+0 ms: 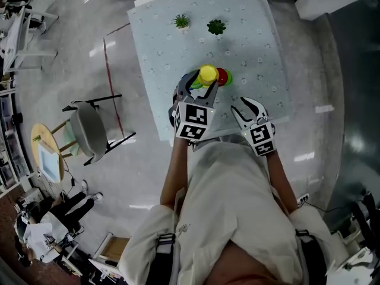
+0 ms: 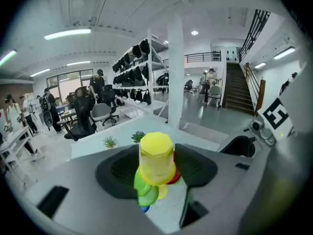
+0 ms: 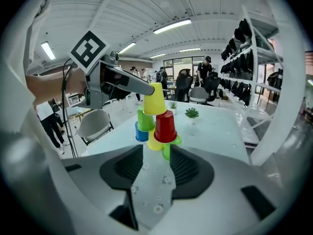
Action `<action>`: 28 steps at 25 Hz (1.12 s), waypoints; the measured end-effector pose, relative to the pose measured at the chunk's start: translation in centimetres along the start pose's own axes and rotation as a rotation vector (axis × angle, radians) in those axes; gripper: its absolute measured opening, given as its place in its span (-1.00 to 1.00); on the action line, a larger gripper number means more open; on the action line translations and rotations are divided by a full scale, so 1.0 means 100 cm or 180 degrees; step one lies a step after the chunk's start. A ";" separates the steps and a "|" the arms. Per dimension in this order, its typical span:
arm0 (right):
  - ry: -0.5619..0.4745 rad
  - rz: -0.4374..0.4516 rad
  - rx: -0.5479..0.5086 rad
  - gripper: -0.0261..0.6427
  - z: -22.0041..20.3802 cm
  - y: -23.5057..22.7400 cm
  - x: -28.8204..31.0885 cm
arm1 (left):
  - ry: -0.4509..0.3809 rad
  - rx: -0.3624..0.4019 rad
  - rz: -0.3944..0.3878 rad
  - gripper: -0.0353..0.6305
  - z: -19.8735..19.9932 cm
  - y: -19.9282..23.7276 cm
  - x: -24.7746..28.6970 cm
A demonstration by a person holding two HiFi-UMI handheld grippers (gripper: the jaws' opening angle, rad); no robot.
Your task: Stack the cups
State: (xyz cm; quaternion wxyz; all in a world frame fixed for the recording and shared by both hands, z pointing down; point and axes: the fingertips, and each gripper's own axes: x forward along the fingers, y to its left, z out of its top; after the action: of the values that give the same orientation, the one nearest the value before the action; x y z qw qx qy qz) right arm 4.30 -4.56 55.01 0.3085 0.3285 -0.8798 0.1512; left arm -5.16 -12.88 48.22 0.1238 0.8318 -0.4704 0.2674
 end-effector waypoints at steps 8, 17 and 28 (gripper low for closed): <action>-0.0020 -0.0011 -0.0008 -0.41 0.002 0.000 -0.001 | -0.0045 0.0009 0.0077 -0.16 0.003 0.005 -0.006; -0.0212 -0.0048 -0.0140 -0.59 0.018 -0.002 -0.008 | -0.0212 -0.0002 0.0318 -0.16 0.013 0.011 -0.033; -0.0718 -0.0002 -0.0283 -0.68 0.066 0.000 -0.033 | -0.0537 -0.0039 0.0536 -0.43 0.018 -0.009 -0.074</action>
State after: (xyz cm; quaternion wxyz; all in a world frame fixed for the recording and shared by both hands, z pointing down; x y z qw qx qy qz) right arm 3.27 -6.07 47.87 0.2218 0.3296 -0.9147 0.0740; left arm -6.91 -7.91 42.60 0.0661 0.8081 -0.5490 0.2030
